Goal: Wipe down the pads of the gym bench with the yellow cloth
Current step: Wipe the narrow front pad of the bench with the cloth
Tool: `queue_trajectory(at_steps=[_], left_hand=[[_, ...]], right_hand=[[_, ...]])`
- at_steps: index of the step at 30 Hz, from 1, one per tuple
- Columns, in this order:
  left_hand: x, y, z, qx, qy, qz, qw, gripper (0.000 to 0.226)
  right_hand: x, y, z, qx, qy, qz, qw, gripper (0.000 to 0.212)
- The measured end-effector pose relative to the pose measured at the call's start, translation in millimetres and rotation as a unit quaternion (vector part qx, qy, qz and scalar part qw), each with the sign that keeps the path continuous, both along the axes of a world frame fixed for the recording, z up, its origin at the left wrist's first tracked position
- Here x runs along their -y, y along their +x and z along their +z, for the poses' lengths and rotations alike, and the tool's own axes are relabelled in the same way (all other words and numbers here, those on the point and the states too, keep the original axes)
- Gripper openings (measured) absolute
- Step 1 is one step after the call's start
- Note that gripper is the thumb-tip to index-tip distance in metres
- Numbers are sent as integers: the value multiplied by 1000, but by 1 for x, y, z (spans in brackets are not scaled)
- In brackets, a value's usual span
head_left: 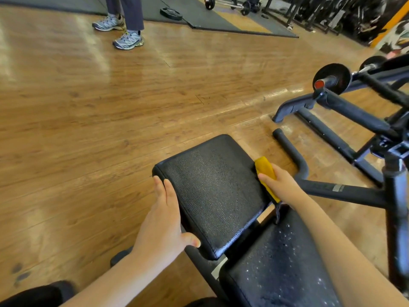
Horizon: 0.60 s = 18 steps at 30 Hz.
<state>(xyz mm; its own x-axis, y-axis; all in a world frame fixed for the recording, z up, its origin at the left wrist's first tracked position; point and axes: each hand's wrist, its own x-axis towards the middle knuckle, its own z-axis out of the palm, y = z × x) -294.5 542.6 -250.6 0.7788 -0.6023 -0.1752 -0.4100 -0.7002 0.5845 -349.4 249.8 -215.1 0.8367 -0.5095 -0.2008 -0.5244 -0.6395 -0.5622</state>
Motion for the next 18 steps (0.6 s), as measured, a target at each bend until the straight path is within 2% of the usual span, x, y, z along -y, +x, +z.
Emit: queue_trajectory(at_steps=[5, 10, 14, 16, 18], left_hand=[[0, 0, -4, -7, -10, 7, 1000, 146], [-1, 0, -5, 6, -14, -2, 1000, 145], [-1, 0, -5, 2, -24, -5, 1000, 144], [-1, 0, -6, 0, -29, -3, 1000, 144], [0, 0, -7, 3, -31, 0, 1000, 145]], right_hand=[[-2, 26, 2, 20, 8, -9, 1000, 32], [-17, 107, 6, 40, -4, 24, 999, 42], [-21, 129, 12, 46, 45, 25, 998, 26], [-23, 134, 15, 23, 20, 42, 999, 20], [-36, 144, 17, -20, -69, 106, 992, 25]])
